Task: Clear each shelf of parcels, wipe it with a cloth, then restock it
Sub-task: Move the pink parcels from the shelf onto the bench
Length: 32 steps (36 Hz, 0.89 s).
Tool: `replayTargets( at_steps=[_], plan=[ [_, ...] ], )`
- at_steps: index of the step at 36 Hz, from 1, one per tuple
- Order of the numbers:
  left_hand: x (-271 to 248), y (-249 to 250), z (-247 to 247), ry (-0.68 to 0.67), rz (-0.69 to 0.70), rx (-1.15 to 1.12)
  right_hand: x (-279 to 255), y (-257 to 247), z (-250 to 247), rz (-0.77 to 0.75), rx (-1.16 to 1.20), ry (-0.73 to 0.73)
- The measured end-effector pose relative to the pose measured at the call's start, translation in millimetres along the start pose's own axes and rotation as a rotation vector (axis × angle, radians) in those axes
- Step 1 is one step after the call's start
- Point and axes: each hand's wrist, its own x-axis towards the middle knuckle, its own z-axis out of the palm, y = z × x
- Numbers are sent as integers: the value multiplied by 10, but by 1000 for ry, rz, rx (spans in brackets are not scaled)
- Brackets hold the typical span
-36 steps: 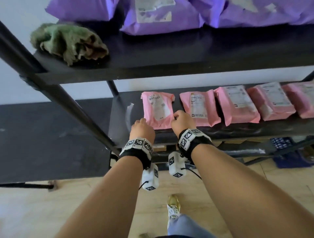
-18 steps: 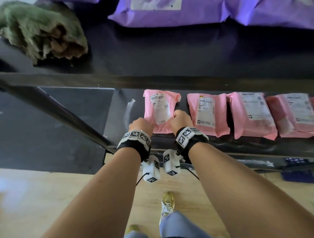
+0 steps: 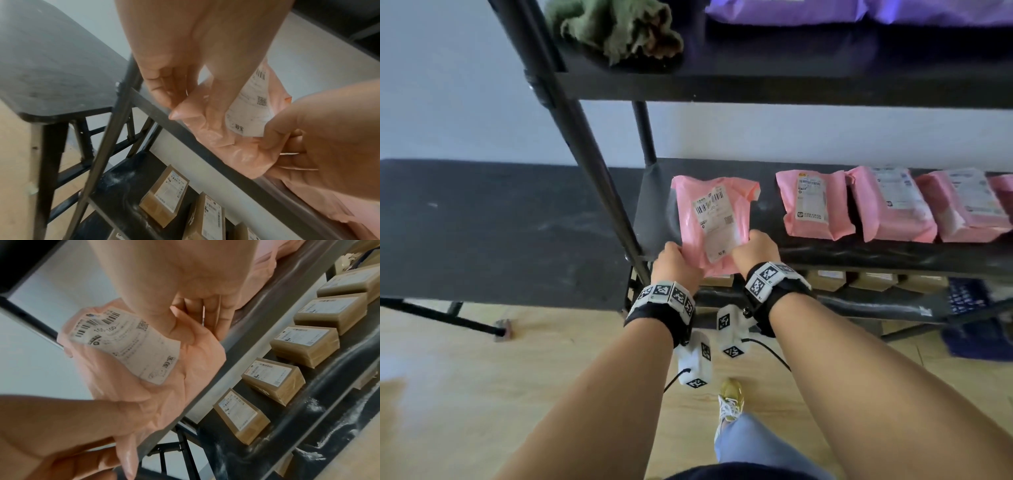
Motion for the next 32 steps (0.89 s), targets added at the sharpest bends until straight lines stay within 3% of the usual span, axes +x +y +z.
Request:
replayTargets(
  at_steps=[6,17,24,32],
  plan=[
    [-562,-552,-374,34,33,-15,-737,-99,354,-1,-22,25],
    [-1055,-1742,-1186,49,-86,40,-1764,-445,1381,-99,-36,-76],
    [-838,-2060,-1467,26,-183,52,-1707,-797,1796,-126,-100,-131],
    [-221,-2020,-1750,22,-250,43,-1106,-1301,2037,-182,-171,-190]
  ],
)
